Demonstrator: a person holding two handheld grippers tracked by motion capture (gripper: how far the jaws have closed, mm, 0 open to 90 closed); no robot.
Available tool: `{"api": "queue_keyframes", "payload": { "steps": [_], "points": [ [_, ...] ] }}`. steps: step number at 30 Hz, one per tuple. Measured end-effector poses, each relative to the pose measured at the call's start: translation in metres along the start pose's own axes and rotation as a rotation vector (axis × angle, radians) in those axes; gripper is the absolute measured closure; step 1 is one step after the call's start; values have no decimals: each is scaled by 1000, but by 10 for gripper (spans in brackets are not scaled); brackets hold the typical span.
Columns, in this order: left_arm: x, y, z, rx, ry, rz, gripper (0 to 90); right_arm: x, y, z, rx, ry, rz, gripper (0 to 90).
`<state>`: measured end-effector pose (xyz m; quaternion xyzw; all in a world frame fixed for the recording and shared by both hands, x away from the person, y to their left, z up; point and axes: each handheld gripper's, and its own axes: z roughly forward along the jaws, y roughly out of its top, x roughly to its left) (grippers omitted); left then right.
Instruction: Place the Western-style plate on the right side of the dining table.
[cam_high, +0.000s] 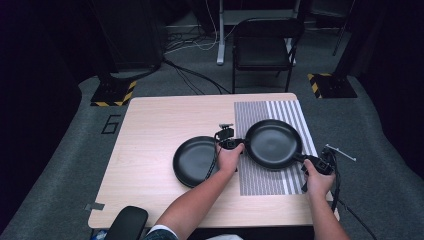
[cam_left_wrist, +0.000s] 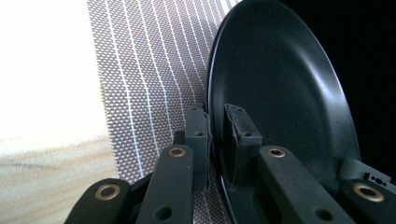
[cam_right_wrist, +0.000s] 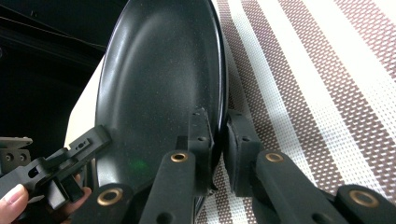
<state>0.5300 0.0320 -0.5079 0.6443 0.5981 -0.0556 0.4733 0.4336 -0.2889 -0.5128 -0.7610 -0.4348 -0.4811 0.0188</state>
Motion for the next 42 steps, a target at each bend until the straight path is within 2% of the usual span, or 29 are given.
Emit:
{"api": "queue_keyframes", "payload": {
  "steps": [5,6,7,11,13,15,16,17,18,19,21,27,30,31,33,40,42],
  "points": [
    [0,1,3,0,5,-2,810,-1,0,2,-8,0,0,815],
    [0,2,3,-4,6,-3,810,1,1,2,-3,1,18,816],
    [0,2,4,-5,9,-3,810,-1,1,3,-10,0,-2,816],
    [0,3,5,3,19,-6,810,-1,2,6,-9,-4,-2,815],
    [0,4,6,7,25,-3,810,0,2,6,0,-7,21,813],
    [0,5,7,8,32,-1,809,1,3,8,2,-25,-5,806],
    [0,5,7,8,34,2,808,1,3,9,-6,-29,-35,805],
    [1,6,8,8,36,-1,806,1,4,9,-7,-31,-37,806],
    [1,7,8,14,39,3,805,2,5,10,-9,-30,-36,807],
    [1,7,9,10,41,-2,805,4,5,10,-2,-28,-13,807],
    [0,8,9,16,51,1,803,2,6,12,-3,-34,-29,807],
    [0,10,13,31,68,12,803,1,6,15,10,-42,13,801],
    [-1,11,15,33,77,3,803,-1,5,16,10,-45,-17,798],
    [0,11,15,47,84,16,803,-2,5,16,12,-49,-25,797],
    [-1,12,16,55,88,12,801,-2,5,17,12,-53,-20,795],
    [-2,13,20,88,112,41,790,-5,4,19,13,-68,0,789],
    [-2,15,21,100,110,28,790,-5,4,19,11,-72,-4,787]
  ]
}}
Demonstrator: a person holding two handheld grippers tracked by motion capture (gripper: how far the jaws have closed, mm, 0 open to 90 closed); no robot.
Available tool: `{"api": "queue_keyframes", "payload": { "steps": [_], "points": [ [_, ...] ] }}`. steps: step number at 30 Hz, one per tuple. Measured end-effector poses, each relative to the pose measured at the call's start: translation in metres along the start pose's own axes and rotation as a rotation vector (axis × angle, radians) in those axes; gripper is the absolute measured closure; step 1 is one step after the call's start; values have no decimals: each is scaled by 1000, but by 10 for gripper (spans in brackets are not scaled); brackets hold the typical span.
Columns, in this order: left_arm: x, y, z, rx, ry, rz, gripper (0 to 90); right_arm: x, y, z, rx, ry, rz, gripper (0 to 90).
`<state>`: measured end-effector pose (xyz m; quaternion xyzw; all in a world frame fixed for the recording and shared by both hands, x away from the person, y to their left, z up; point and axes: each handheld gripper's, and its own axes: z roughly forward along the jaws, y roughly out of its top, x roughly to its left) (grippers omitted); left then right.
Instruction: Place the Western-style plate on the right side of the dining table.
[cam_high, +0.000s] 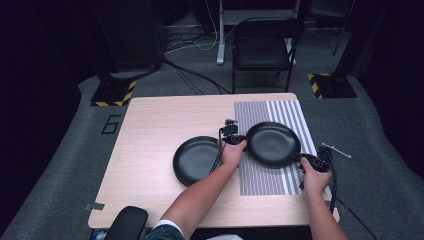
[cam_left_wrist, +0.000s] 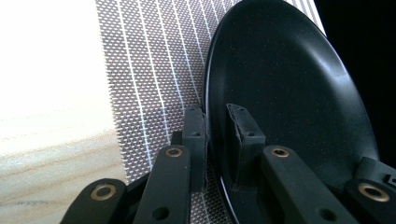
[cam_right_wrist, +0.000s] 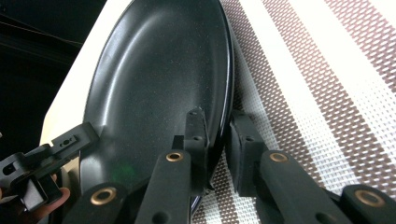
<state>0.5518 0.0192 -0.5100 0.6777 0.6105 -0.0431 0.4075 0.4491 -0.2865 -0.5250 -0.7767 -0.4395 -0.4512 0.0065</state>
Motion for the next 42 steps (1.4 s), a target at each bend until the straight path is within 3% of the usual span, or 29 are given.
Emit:
{"api": "queue_keyframes", "payload": {
  "steps": [1,3,11,12,17,22,27,30,33,39,42],
  "points": [
    [0,0,0,1,0,0,789,2,0,-1,7,-1,17,787],
    [0,2,1,5,-1,4,787,0,0,0,-6,-2,-12,785],
    [-1,2,2,4,3,7,782,1,1,1,-9,-10,-30,778],
    [-1,2,2,4,2,8,780,3,0,0,-3,-18,-11,776],
    [0,3,2,11,-10,6,746,3,-2,1,-25,-26,-66,755],
    [-2,2,2,7,-10,31,709,8,-3,-1,-43,-51,-126,713],
    [-3,1,2,-1,-24,38,655,6,-2,-4,-41,-52,-130,670],
    [-3,1,3,-19,-50,36,570,6,-2,-4,-38,-43,-129,624],
    [-3,1,3,-26,-61,41,519,6,-2,-4,-24,-45,-155,580],
    [-2,3,-2,-26,-54,75,472,8,-2,-12,-53,-77,-229,520],
    [-2,4,-3,-25,-67,66,449,8,-1,-16,-55,-118,-260,501]
  ]
}}
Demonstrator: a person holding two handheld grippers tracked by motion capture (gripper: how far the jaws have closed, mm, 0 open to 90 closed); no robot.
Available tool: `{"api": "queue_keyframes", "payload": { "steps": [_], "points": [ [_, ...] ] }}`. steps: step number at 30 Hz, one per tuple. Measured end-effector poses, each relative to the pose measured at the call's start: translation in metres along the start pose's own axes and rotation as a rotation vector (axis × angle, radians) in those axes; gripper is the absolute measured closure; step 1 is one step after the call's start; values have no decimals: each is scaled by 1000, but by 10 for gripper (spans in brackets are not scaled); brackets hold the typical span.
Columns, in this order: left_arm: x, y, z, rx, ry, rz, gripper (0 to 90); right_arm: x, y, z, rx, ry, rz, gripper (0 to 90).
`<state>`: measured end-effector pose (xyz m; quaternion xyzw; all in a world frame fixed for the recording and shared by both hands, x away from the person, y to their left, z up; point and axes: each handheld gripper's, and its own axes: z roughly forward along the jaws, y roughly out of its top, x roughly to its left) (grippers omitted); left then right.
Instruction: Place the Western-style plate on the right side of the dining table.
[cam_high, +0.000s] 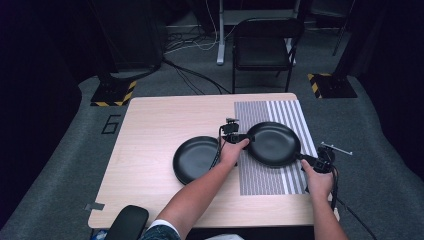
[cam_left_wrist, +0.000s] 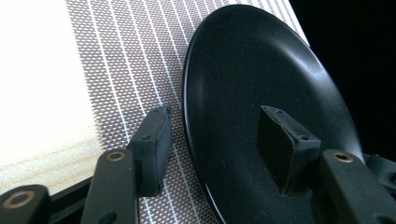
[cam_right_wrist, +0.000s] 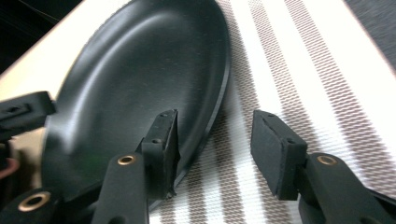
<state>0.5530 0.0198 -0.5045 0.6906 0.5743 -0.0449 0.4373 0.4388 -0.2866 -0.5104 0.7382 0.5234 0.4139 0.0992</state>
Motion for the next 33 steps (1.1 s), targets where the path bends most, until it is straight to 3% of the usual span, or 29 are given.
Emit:
{"api": "queue_keyframes", "payload": {
  "steps": [5,8,12,21,27,33],
  "points": [
    [1,3,-8,-3,-6,31,418,-3,2,-6,-16,-14,-16,480],
    [2,5,-13,-12,-5,28,412,-1,3,-10,-15,-32,-42,494],
    [6,7,-22,-11,0,40,411,4,4,-11,-21,-50,-88,499],
    [12,10,-49,-40,3,65,412,16,6,-8,6,-81,-134,538],
    [18,13,-67,-60,10,84,413,21,8,-13,6,-83,-137,537],
    [24,11,-87,-65,3,115,415,27,6,-22,25,-79,-179,540]
  ]
}}
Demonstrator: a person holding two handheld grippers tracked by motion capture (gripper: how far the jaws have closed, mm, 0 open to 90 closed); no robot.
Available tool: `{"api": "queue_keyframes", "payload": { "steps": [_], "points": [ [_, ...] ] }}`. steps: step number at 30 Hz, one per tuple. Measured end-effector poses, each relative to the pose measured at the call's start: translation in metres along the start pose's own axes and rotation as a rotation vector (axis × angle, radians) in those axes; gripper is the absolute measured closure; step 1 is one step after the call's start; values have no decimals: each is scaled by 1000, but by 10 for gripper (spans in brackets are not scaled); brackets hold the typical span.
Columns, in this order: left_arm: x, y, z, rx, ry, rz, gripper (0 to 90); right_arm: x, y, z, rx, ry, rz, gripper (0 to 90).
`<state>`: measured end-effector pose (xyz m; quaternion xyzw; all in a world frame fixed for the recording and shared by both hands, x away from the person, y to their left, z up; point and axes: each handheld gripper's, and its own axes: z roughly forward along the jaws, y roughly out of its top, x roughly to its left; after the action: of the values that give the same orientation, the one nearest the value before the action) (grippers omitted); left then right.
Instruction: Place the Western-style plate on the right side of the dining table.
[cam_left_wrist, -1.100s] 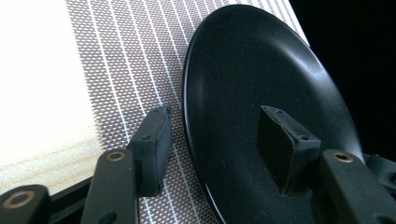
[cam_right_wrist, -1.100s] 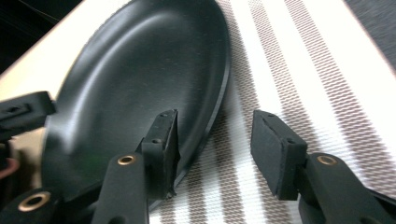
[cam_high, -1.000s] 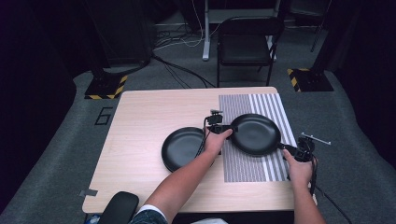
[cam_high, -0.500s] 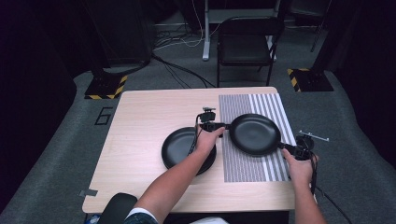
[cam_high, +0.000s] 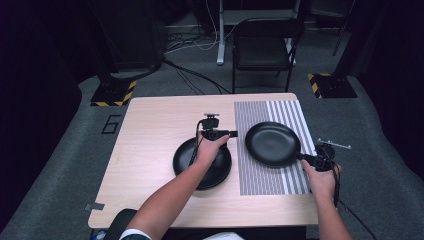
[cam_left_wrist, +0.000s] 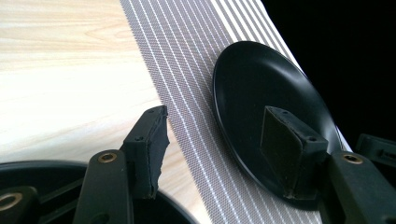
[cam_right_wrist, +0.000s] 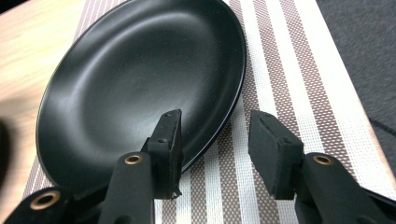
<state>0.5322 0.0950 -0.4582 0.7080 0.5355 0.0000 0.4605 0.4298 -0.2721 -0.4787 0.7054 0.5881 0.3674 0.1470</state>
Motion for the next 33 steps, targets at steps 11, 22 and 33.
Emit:
{"api": "queue_keyframes", "payload": {
  "steps": [11,22,33],
  "points": [
    [25,-8,-47,-7,19,82,422,10,-7,-21,0,45,-74,539],
    [67,-23,-97,-52,71,86,432,15,-19,-33,4,83,-115,539],
    [84,-43,-127,-63,88,119,431,18,-31,-36,3,126,-113,539]
  ]
}}
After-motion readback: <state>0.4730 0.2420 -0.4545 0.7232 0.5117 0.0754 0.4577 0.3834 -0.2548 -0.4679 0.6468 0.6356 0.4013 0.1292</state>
